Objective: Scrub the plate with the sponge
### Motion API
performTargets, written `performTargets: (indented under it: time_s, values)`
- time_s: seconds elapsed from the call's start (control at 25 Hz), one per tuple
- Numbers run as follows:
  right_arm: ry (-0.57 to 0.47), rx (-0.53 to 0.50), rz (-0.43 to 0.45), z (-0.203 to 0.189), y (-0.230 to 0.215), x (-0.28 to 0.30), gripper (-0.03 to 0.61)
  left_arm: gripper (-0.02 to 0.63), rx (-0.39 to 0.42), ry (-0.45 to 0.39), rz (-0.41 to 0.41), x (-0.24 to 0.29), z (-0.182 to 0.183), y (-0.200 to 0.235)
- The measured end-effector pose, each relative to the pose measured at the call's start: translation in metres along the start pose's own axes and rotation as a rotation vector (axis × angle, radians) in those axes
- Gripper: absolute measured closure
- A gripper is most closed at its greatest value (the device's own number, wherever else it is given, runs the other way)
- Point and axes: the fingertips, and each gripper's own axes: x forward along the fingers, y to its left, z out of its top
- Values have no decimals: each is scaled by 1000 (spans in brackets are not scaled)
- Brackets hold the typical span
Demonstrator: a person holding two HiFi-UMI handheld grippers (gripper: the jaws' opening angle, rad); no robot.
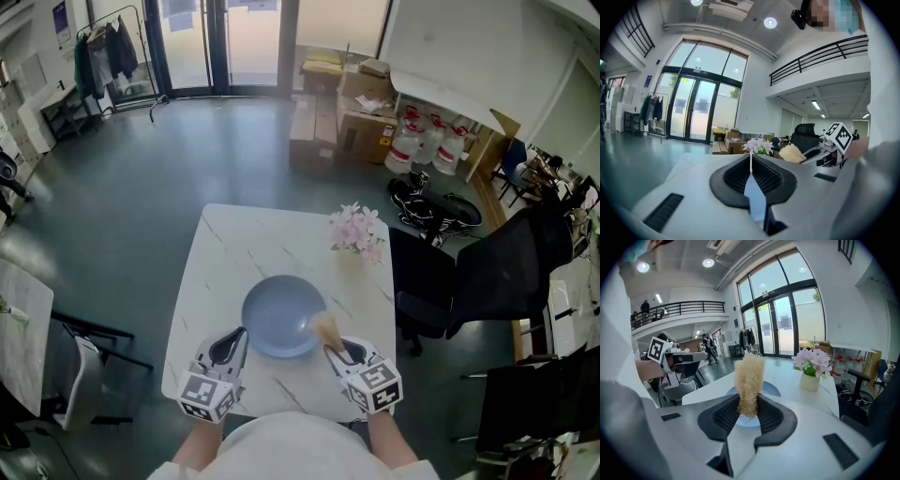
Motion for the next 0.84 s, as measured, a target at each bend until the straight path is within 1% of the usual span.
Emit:
performTargets:
  time_s: [0.12,0.32,0.68,0.84]
  values:
    - [3,1,5,-1,1,0,462,572,-3,1,6,-1,-2,1]
    - [4,0,10,-1,3,0,462,572,22,7,12,-2,-1,0]
    - [7,-3,8,-1,5,0,462,572,13,4,11,-4,0,3]
    - [8,-5,9,-2,7,-2,462,572,21,13,8,-5,-3,1]
